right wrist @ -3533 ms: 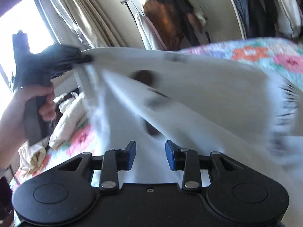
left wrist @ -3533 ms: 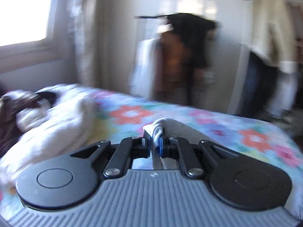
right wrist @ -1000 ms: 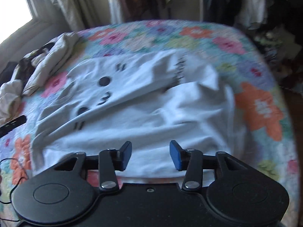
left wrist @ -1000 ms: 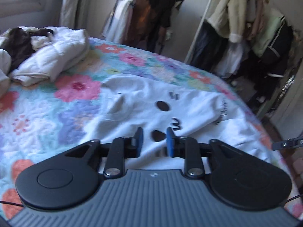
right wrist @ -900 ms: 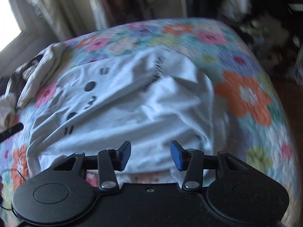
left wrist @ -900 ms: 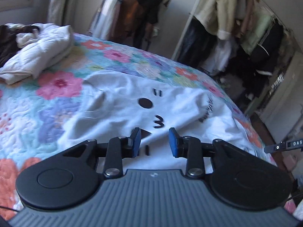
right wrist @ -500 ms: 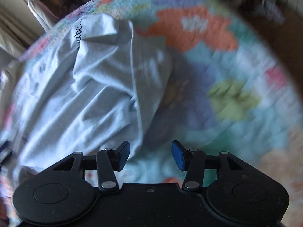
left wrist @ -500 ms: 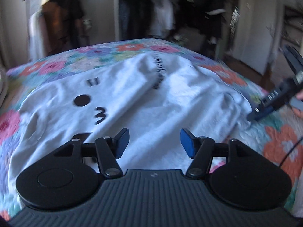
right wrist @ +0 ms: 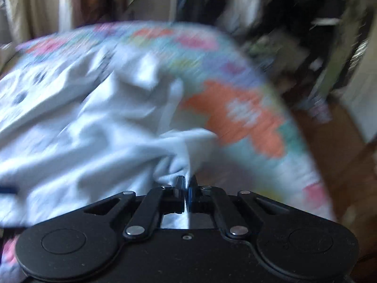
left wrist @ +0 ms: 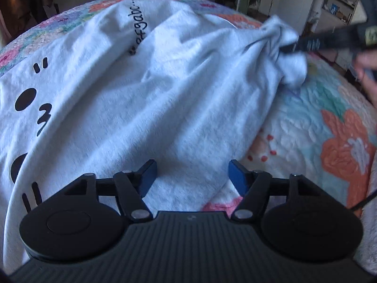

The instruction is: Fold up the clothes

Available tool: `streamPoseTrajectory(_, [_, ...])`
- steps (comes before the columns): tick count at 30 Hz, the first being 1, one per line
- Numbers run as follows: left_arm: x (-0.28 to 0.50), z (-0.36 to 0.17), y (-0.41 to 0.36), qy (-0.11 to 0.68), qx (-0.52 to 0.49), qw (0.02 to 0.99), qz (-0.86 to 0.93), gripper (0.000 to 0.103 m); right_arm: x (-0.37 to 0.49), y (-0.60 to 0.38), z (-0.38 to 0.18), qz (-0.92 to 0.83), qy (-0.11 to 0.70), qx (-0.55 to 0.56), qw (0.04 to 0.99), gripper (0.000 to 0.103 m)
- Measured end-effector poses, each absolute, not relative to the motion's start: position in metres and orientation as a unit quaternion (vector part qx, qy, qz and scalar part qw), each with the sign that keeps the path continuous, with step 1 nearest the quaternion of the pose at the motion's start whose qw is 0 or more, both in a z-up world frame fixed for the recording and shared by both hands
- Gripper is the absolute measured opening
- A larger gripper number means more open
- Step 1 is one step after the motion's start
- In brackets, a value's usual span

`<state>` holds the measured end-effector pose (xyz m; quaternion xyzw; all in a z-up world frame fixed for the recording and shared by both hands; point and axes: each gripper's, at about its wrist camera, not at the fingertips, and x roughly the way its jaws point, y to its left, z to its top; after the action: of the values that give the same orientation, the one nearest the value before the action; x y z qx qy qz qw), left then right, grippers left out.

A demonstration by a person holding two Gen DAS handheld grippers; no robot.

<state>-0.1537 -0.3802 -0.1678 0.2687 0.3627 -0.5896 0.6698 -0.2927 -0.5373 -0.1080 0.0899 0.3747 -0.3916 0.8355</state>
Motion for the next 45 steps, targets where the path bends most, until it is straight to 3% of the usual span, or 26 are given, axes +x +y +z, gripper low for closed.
streamPoseTrajectory(3, [-0.160,-0.171,-0.387,0.359,0.303,0.669,-0.576,0.079,-0.306,-0.549,-0.076,-0.396,0.342,0.076,0.849,0.000])
streamPoseTrajectory(5, [-0.163,-0.166,-0.386,0.343,0.301,0.678,-0.577,0.073,-0.316,-0.555,-0.052,-0.372,0.332,0.079,0.863,0.000])
streamPoseTrajectory(8, [-0.162,-0.158,-0.381,0.332,0.298,0.697,-0.561,0.011,-0.329,-0.560,-0.023,-0.334,0.324,0.086,0.881,0.000])
streamPoseTrajectory(11, [-0.154,-0.141,-0.362,0.351,0.253,0.710,-0.556,0.007,-0.348,-0.562,-0.004,-0.314,0.315,0.110,0.889,0.000])
streamPoseTrajectory(16, [-0.162,-0.118,-0.329,0.374,0.193,0.684,-0.596,0.006,-0.370,-0.552,-0.016,-0.356,0.330,0.100,0.869,0.000])
streamPoseTrajectory(23, [-0.180,-0.148,-0.342,0.386,0.257,0.674,-0.575,0.006,-0.378,-0.567,-0.096,-0.367,0.389,0.173,0.827,0.000])
streamPoseTrajectory(30, [-0.189,-0.101,-0.325,0.329,0.243,0.693,-0.594,0.006,-0.388,-0.531,-0.041,-0.394,0.355,0.077,0.844,0.000])
streamPoseTrajectory(34, [-0.189,-0.116,-0.332,0.355,0.258,0.673,-0.596,0.007,-0.384,-0.539,-0.061,-0.410,0.381,0.071,0.825,0.000])
streamPoseTrajectory(37, [-0.185,-0.142,-0.341,0.393,0.270,0.655,-0.586,0.012,-0.375,-0.565,-0.113,-0.405,0.435,0.108,0.797,0.000])
streamPoseTrajectory(41, [-0.167,-0.152,-0.336,0.442,0.239,0.652,-0.568,0.016,-0.373,-0.570,-0.139,-0.392,0.465,0.121,0.785,0.000])
streamPoseTrajectory(45, [-0.155,-0.122,-0.305,0.434,0.193,0.675,-0.565,0.036,-0.370,-0.564,-0.124,-0.425,0.476,0.086,0.765,0.004])
